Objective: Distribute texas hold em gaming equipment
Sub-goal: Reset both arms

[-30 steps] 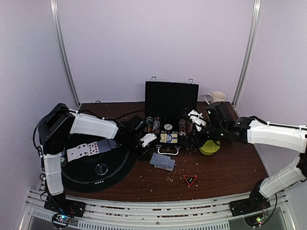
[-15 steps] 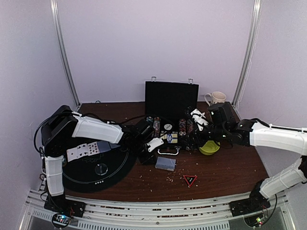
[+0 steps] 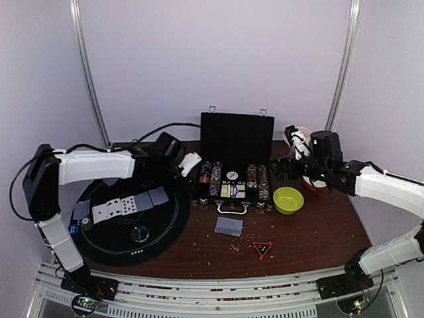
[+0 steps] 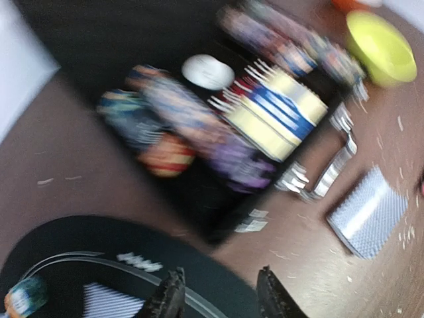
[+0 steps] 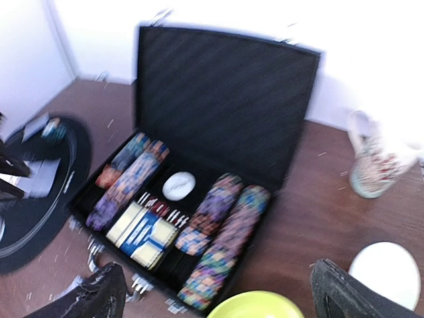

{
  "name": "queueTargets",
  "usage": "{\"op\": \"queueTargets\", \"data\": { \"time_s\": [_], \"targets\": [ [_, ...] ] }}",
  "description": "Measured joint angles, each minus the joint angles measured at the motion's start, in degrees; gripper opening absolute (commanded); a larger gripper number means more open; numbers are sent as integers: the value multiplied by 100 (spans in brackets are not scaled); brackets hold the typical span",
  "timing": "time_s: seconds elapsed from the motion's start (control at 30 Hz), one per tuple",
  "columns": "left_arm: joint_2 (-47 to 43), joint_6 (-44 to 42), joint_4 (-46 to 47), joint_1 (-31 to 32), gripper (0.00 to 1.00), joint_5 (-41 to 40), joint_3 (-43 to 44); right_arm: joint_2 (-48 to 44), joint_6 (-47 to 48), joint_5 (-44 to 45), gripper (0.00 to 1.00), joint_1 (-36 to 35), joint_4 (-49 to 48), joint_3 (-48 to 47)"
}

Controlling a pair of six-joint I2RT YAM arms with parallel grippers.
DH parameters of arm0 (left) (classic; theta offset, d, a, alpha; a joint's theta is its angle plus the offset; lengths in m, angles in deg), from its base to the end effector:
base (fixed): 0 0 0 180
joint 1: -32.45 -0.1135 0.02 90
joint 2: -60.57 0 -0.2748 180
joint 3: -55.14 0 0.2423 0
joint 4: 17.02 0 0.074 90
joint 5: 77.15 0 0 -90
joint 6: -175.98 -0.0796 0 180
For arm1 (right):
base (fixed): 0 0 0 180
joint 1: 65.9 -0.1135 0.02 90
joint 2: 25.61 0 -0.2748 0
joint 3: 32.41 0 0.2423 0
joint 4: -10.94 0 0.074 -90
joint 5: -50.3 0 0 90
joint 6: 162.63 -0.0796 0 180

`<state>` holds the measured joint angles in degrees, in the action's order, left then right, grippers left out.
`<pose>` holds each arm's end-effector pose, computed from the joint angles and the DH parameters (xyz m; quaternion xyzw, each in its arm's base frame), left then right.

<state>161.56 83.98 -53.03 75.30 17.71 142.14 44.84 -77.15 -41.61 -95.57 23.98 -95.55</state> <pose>0.2931 -0.2811 0.2072 0.3716 0.8623 -0.1566 0.3063 0.2701 0.1569 0.2882 -0.1880 0.7990 0.1809 0.5417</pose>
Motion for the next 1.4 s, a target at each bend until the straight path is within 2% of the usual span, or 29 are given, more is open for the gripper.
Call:
{"op": "queueTargets", "data": {
  "time_s": [0.07, 0.17, 0.27, 0.33, 0.37, 0.4, 0.53, 0.67, 0.77, 0.87, 1.0, 1.17, 1.4],
  "targets": [
    [-612, 225, 278, -586, 53, 9, -251, -219, -96, 118, 100, 332, -221, 98],
    [-1578, 643, 931, -1794, 72, -151, -922, -649, -269, 269, 100, 1054, -675, 461],
    [-2538, 868, 1770, -2708, 89, -1036, -1860, -1001, -446, 365, 100, 1773, -1220, 975],
    [-3047, 868, 2426, -2804, 98, -1775, -2533, -1196, -557, 431, 100, 2192, -1709, 1443],
    [-3246, 868, 2765, -2785, 98, -2127, -2876, -1298, -625, 463, 100, 2350, -2142, 1853],
    [-3401, 850, 3152, -2765, 98, -2463, -3244, -1305, -629, 474, 100, 2457, -2164, 1897],
    [-3565, 743, 4669, -2806, 98, -3388, -4505, -1211, -616, 579, 100, 2688, -3738, 3073],
    [-3265, 601, 6140, -2863, 98, -4083, -5316, -658, -573, 728, 100, 2708, -4758, 3724],
    [-2734, 485, 7051, -2881, 98, -4354, -5571, -297, -509, 896, 100, 2710, -5598, 4072],
    [-2142, 323, 7973, -2909, 98, -4395, -5772, 175, -452, 970, 100, 2728, -6387, 4297],
    [-1381, 98, 9086, -2942, 98, -4317, -6035, 660, -326, 916, 100, 2730, -6907, 4291],
    [-1325, 11, 9562, -3021, 98, -4044, -6065, 1650, -184, 667, 100, 2745, -7838, 4133],
    [-1329, 11, 9890, -3237, 98, -3427, -6107, 1873, -17, 293, 100, 2752, -7676, 3711]
  ]
}}
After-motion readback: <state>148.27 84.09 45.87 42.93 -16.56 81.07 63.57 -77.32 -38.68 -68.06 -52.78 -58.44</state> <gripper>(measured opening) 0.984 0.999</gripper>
